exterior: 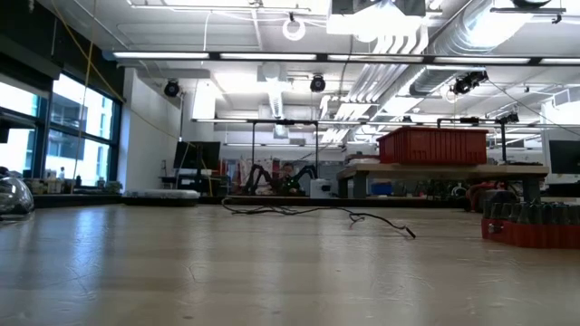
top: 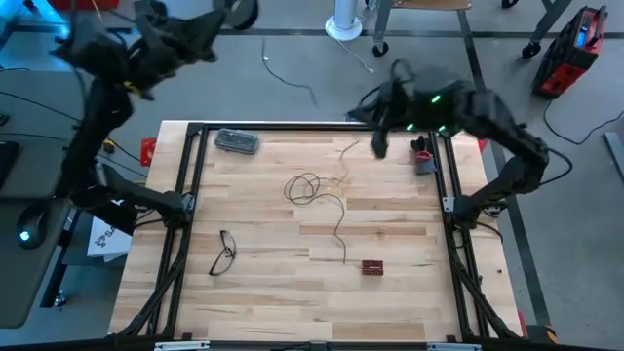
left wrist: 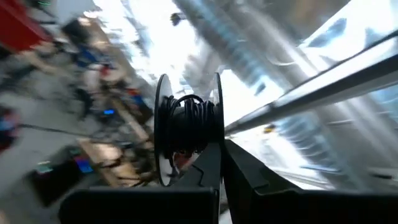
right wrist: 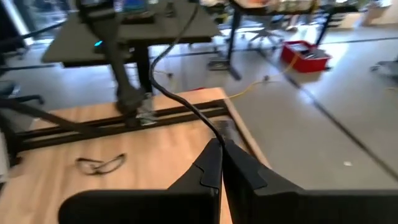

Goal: Coil cords
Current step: Uncoil the black wire from the spool

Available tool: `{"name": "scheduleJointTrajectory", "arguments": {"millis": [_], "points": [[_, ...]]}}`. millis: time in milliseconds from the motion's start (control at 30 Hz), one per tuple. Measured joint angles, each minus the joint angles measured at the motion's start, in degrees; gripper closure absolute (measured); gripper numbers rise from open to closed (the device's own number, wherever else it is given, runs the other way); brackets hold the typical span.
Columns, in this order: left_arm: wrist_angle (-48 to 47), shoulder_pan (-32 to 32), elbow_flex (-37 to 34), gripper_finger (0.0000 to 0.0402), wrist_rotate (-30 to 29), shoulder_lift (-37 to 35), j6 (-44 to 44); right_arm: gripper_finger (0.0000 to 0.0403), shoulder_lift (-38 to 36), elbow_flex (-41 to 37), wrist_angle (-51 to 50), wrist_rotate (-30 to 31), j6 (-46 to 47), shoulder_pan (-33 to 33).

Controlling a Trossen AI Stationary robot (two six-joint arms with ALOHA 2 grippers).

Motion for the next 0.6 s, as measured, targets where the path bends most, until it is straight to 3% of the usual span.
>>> {"name": "scheduleJointTrajectory", "arguments": {"millis": [200, 400, 600], "points": [[13.2, -1.0, -0.1, 0.0402, 5.9, 6.1, -8.4, 0.0403, 0.1, -14.7, 15.6, -0.8, 3.6, 4.9], [26.7, -3.4, -0.1, 0.0401, 7.2, 11.6, -13.5, 0.0403, 0.3, -26.9, 31.4, -5.0, 9.9, 5.9], [29.9, -5.7, -0.1, 0.0401, 12.6, 12.8, -18.1, 0.0402, 0.5, -32.8, 35.7, 5.3, 9.9, 5.8]]}}
